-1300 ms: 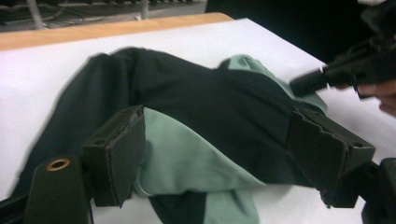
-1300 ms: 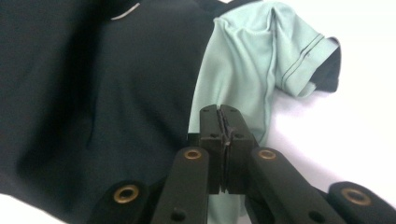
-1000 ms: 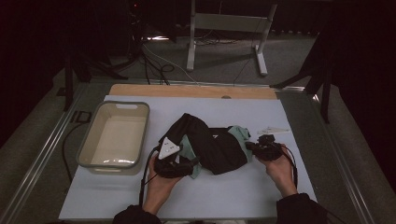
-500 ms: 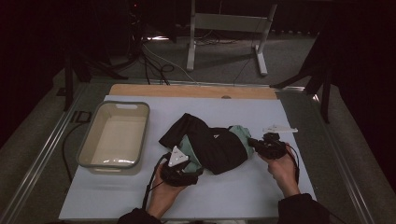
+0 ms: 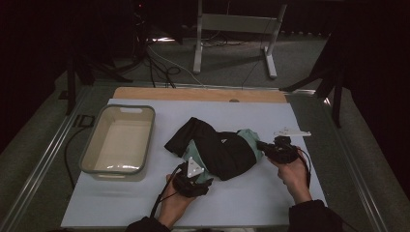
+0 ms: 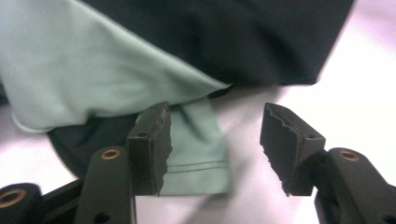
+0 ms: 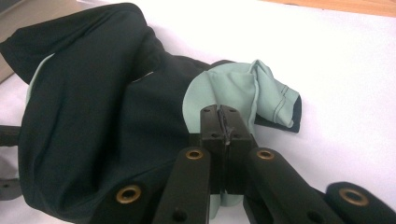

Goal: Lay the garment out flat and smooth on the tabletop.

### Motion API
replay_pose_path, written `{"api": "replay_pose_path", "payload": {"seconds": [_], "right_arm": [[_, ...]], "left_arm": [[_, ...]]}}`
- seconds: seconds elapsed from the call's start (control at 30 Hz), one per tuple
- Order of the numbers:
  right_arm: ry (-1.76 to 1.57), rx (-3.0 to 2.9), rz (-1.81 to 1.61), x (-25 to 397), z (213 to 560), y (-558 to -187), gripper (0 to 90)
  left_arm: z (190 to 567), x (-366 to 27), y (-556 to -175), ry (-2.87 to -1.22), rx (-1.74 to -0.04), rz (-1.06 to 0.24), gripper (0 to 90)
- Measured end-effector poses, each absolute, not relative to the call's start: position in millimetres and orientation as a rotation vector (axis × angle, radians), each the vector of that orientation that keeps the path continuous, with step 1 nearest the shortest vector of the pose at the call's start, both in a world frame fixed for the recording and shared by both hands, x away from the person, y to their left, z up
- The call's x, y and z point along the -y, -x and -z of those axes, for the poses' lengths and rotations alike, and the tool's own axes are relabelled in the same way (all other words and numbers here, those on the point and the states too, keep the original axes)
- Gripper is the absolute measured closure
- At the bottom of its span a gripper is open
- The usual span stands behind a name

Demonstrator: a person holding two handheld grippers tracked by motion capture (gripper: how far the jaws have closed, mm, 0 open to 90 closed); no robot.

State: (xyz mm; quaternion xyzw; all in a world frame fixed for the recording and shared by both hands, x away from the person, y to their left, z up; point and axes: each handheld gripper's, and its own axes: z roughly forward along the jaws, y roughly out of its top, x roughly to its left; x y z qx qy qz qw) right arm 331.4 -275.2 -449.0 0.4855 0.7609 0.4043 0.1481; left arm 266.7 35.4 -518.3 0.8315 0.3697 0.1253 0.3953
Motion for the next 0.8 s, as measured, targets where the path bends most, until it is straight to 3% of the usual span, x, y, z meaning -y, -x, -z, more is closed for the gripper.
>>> {"api": "replay_pose_path", "payload": {"seconds": [0.2,0.3,0.37,0.8], "right_arm": [[-1.396,-2.184,-1.169,276.4,448.1,-330.9,89.8],[-1.400,-2.175,-1.171,277.0,447.7,-331.1,89.8],[-1.401,-2.169,-1.173,277.2,447.0,-331.1,89.8],[-1.433,-2.100,-1.174,291.4,439.5,-329.3,89.9]], "left_arm": [[523.3,-34.2,-269.3,-2.166,-0.985,-0.405,55.2],[521.6,-34.0,-269.4,-2.204,-0.966,-0.427,80.5],[516.8,-37.1,-268.5,-2.218,-0.957,-0.409,84.6],[459.1,-90.4,-241.6,-2.006,-0.900,-0.371,86.7]]}}
